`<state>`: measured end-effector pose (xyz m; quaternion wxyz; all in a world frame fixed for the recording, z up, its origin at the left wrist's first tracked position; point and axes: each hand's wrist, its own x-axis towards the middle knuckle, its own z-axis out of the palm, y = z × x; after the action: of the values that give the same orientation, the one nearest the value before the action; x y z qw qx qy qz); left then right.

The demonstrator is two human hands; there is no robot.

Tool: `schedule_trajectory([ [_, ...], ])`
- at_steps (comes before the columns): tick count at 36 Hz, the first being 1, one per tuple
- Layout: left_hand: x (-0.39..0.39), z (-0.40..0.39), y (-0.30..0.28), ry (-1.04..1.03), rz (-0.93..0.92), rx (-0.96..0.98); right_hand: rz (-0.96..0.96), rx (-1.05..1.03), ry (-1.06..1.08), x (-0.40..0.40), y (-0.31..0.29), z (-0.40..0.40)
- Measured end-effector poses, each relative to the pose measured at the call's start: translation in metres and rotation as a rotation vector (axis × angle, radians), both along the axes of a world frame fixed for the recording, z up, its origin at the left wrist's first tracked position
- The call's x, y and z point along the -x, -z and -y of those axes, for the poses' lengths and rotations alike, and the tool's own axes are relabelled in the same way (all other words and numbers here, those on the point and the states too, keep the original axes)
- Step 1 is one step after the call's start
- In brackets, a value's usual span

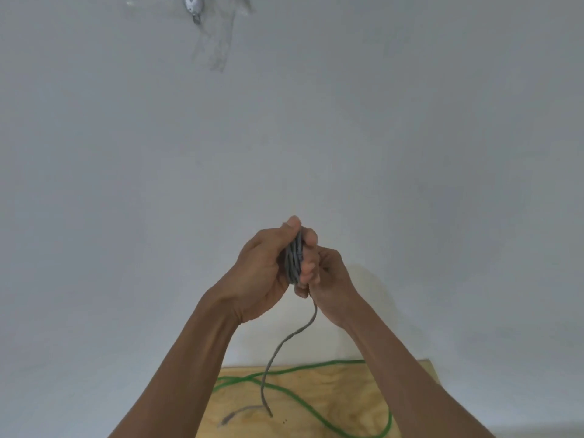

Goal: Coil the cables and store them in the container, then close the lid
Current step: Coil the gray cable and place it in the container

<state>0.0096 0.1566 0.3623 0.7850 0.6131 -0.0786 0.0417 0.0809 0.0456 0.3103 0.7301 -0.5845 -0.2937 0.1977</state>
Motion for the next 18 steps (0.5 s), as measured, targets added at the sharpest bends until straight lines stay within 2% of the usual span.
schedule_trajectory([
  [5,-0.004,-0.007,-0.009,-0.137,0.025,-0.051,0.049,0.067,0.012,0.014,0.011,0.002],
  [10,-0.009,-0.023,-0.004,-0.306,0.064,-0.337,0.079,0.185,-0.022,0.028,0.017,0.003],
  [14,-0.007,-0.028,0.005,-0.388,0.088,-0.604,0.249,0.3,-0.013,0.03,0.002,0.009],
  [18,-0.007,-0.036,0.021,-0.414,0.089,-0.761,0.413,0.328,-0.012,0.028,-0.023,0.017],
])
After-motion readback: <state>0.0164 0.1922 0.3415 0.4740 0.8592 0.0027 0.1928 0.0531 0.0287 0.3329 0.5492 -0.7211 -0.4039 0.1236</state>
